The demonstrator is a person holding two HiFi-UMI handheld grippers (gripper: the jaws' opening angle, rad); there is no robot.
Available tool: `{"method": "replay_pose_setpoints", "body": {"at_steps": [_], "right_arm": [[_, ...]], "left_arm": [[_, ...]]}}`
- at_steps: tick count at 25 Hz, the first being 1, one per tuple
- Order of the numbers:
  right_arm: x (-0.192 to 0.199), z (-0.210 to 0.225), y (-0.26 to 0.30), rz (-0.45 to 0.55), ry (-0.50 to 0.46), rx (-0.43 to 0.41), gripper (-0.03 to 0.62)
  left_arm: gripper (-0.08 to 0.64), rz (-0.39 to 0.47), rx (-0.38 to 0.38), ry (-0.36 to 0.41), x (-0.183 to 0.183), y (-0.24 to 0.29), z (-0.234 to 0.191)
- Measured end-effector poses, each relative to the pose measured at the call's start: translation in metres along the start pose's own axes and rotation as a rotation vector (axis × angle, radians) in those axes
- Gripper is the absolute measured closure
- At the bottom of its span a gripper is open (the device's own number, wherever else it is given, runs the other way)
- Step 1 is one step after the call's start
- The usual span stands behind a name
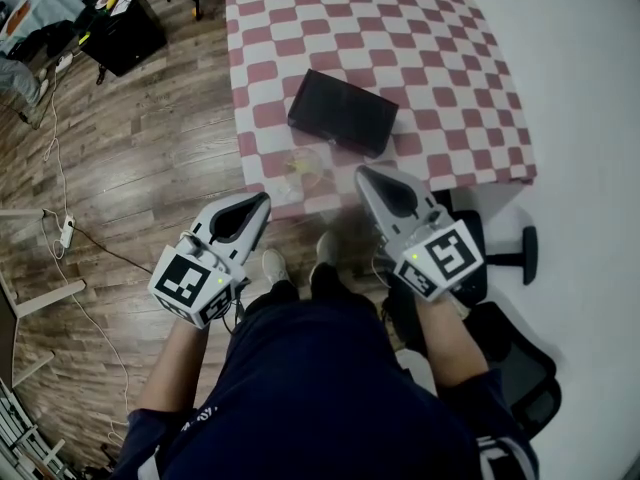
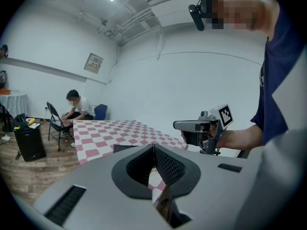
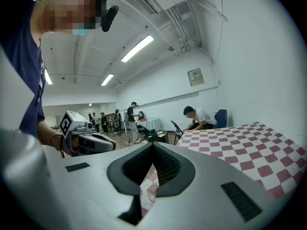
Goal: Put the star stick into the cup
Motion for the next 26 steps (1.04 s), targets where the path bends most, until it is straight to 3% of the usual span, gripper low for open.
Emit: {"method": "replay_pose_setpoints", "body": {"at_steps": [26], "right_arm": [[0.006,0.013,0.006,-0.035,0.012,0.003,0.577]], "left_arm": [[0.528,-0.003,-0.01,-0.023,0.004,0.009,-0.001]]}}
Point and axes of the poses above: the fingertips, and each gripper's own axes: y forward along the fingers, z to its right, x out of its underside, the point moved 9 cm from there along -y, backward along the fingers, and after that the axes turned 7 degrees about y, right-handed, at the moved point
